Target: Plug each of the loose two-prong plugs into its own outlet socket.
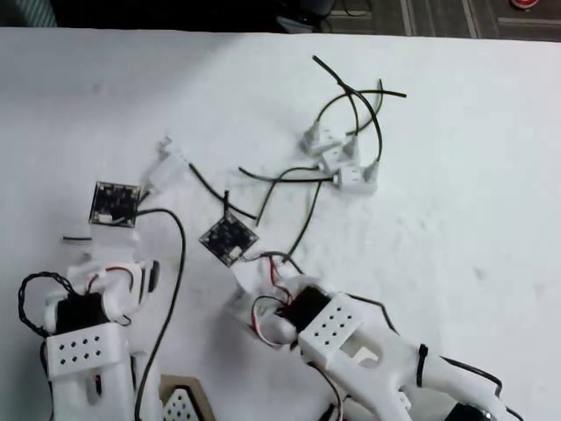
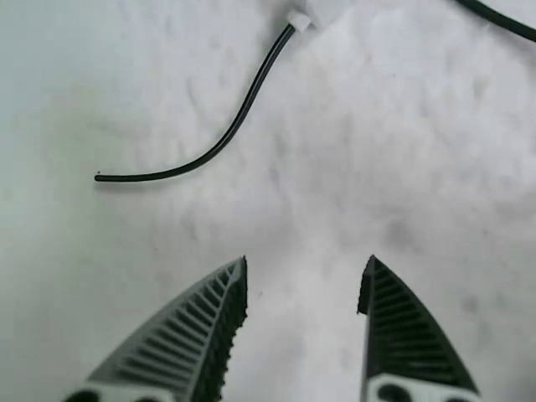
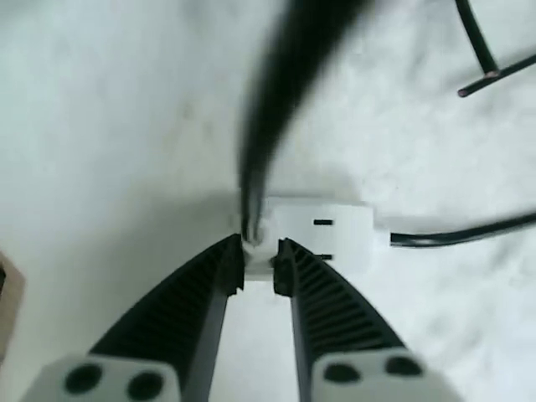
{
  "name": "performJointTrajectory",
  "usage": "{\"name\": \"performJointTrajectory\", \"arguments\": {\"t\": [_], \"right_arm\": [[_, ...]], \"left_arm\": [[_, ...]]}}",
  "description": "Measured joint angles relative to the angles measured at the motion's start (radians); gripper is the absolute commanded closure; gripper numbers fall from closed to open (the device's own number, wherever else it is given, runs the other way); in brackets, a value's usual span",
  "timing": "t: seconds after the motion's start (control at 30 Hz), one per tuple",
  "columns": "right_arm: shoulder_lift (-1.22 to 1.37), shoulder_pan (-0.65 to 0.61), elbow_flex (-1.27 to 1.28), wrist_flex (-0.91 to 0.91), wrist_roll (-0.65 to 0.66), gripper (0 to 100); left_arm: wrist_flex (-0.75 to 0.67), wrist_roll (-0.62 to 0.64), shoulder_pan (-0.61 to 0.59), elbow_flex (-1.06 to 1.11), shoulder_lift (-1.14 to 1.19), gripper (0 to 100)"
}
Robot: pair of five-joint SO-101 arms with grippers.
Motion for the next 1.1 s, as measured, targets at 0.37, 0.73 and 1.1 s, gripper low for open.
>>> {"name": "performJointTrajectory", "arguments": {"t": [0.37,0.73,1.1], "right_arm": [[0.137,0.002,-0.002,-0.061,0.000,98.1],[0.164,0.069,-0.040,-0.054,0.023,98.1],[0.247,0.425,-0.374,-0.052,0.173,97.6]], "left_arm": [[0.000,0.000,0.000,0.002,0.000,77],[-0.002,0.000,0.000,0.002,0.000,77],[-0.002,0.000,0.000,0.002,0.000,77]]}}
